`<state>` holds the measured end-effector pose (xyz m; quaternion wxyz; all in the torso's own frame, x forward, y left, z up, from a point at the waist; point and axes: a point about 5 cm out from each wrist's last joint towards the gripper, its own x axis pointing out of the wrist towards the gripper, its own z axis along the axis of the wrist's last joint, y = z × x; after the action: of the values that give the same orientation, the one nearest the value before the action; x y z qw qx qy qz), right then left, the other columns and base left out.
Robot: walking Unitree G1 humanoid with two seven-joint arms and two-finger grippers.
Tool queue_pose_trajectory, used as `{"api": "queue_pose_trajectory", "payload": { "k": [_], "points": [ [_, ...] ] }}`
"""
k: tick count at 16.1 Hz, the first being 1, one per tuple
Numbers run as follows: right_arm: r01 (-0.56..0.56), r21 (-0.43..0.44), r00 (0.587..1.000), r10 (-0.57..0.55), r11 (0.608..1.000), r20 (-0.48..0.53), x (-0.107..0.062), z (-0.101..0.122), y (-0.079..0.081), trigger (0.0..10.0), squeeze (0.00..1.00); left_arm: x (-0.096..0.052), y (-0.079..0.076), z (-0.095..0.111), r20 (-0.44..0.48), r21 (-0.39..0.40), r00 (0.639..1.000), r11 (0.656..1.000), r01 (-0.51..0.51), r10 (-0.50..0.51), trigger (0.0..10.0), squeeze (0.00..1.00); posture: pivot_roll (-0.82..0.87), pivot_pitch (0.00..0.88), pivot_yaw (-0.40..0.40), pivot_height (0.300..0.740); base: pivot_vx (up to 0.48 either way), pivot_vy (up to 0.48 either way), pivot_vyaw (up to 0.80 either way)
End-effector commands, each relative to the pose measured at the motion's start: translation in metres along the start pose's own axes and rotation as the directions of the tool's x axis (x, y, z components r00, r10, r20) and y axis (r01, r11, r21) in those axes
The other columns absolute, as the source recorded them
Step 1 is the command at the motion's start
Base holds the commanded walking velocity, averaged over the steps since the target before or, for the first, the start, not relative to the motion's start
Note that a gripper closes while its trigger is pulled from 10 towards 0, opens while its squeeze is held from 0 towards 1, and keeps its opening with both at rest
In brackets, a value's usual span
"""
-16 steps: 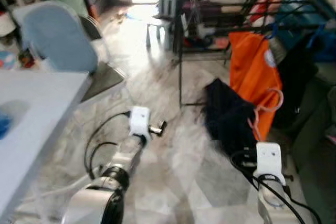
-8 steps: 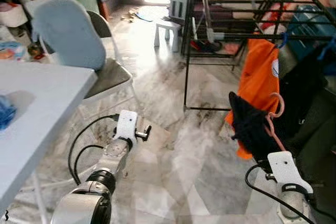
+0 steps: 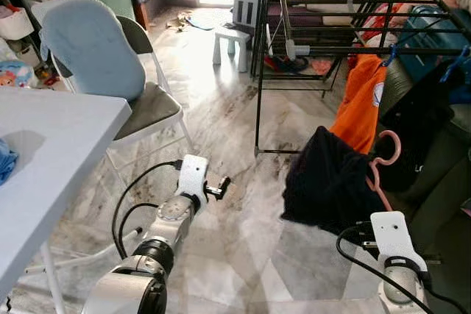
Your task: Hang hanger
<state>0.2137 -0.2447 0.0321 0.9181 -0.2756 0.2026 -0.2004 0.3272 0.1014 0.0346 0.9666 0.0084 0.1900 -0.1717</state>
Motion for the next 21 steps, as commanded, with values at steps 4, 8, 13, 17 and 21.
{"api": "queue_pose_trajectory", "payload": {
  "k": [4,8,13,17,21],
  "points": [
    [0.029,0.043,0.999,-0.03,0.999,0.032,0.002,0.01,-0.006,10.0,0.0,0.002,-0.002,0.006,0.014,0.011,1.0,1.0,0.016,-0.017,10.0,0.0,-0.07,0.0,0.015,0.74,0.347,0.0,0.0],
    [0.03,0.032,0.999,-0.031,0.999,0.031,0.003,0.009,-0.008,10.0,0.0,-0.002,0.013,0.008,0.034,0.041,0.998,0.997,-0.063,0.061,10.0,0.0,-0.07,0.0,0.01,0.74,0.334,0.0,0.0],
    [0.03,0.021,0.999,-0.03,0.999,0.018,0.001,0.002,-0.013,10.0,0.0,-0.026,0.048,-0.006,0.048,0.118,0.993,0.986,-0.114,0.109,10.0,0.0,-0.03,0.0,0.004,0.74,0.274,0.0,0.0],
    [0.022,0.028,1.0,-0.022,0.999,0.02,-0.004,0.001,-0.011,10.0,0.0,-0.046,0.063,-0.02,0.028,0.133,0.981,0.972,-0.192,0.19,10.0,0.0,0.01,0.0,-0.012,0.74,0.065,0.0,0.0],
    [0.044,0.036,0.999,-0.045,0.998,0.03,-0.006,0.003,-0.021,10.0,0.0,-0.058,0.066,-0.014,0.093,0.099,0.975,0.973,-0.209,0.2,10.0,0.0,0.04,0.0,-0.033,0.74,0.0,0.0,0.0]
  ]
}}
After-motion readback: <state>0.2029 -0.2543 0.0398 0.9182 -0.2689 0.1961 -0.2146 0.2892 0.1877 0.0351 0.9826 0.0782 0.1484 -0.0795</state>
